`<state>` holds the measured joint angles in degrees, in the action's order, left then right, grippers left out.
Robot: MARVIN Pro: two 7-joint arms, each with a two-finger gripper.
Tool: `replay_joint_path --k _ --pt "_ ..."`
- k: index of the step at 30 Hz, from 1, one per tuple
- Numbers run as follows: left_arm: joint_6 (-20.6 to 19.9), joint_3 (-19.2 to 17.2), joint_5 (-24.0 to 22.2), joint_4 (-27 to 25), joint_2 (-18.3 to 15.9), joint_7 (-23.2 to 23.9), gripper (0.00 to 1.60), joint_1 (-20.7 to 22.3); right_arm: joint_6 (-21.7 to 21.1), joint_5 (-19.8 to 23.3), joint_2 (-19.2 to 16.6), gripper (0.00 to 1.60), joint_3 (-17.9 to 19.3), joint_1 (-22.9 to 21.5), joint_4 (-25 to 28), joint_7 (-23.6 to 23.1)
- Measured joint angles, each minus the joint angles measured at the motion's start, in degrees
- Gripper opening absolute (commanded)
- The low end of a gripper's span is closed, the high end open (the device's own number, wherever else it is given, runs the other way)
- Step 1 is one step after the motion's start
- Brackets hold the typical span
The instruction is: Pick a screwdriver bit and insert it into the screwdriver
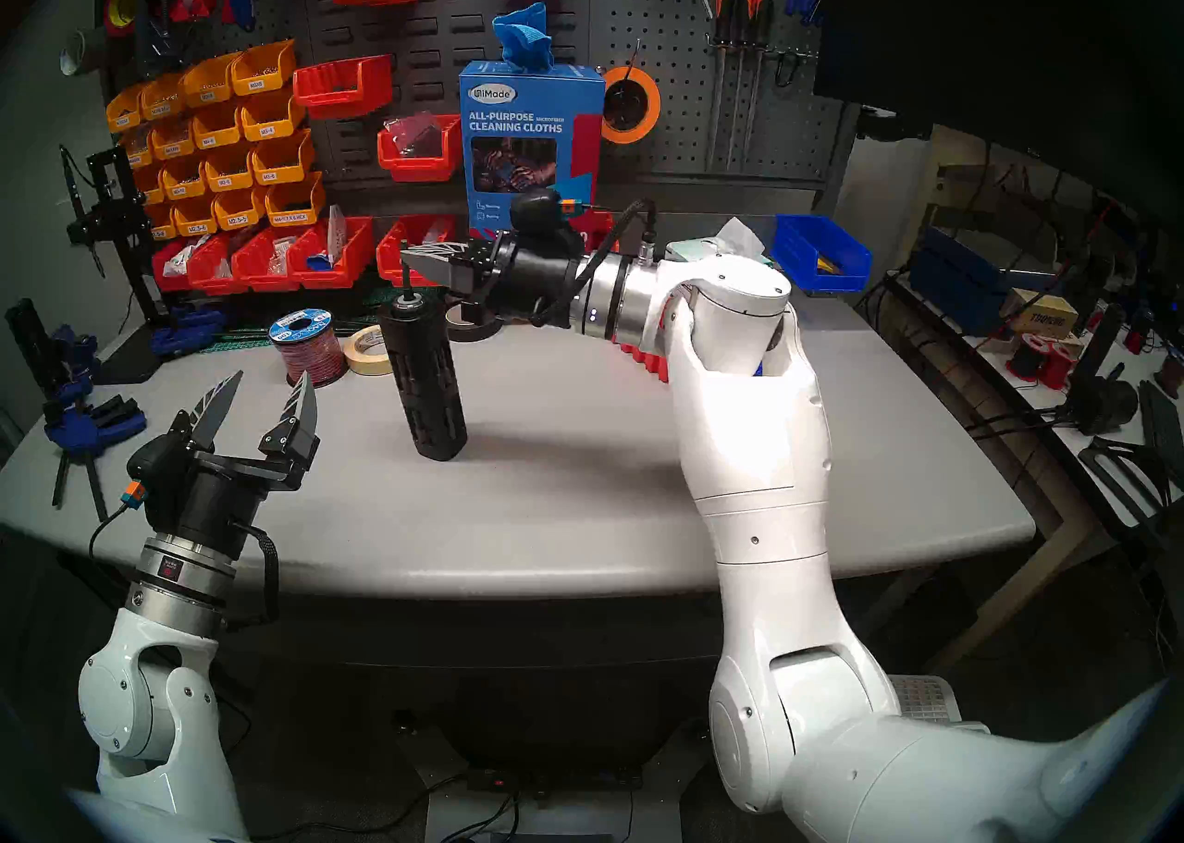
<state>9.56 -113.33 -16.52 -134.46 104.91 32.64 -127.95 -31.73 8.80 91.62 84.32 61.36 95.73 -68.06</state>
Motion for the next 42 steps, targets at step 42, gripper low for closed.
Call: replay_joint_path --k 42 --pt "0.0 0.0 0.0 0.0 0.0 0.0 1.6 0.0 -3.5 -2.8 -2.4 0.0 -2.9 -2.9 0.6 -0.5"
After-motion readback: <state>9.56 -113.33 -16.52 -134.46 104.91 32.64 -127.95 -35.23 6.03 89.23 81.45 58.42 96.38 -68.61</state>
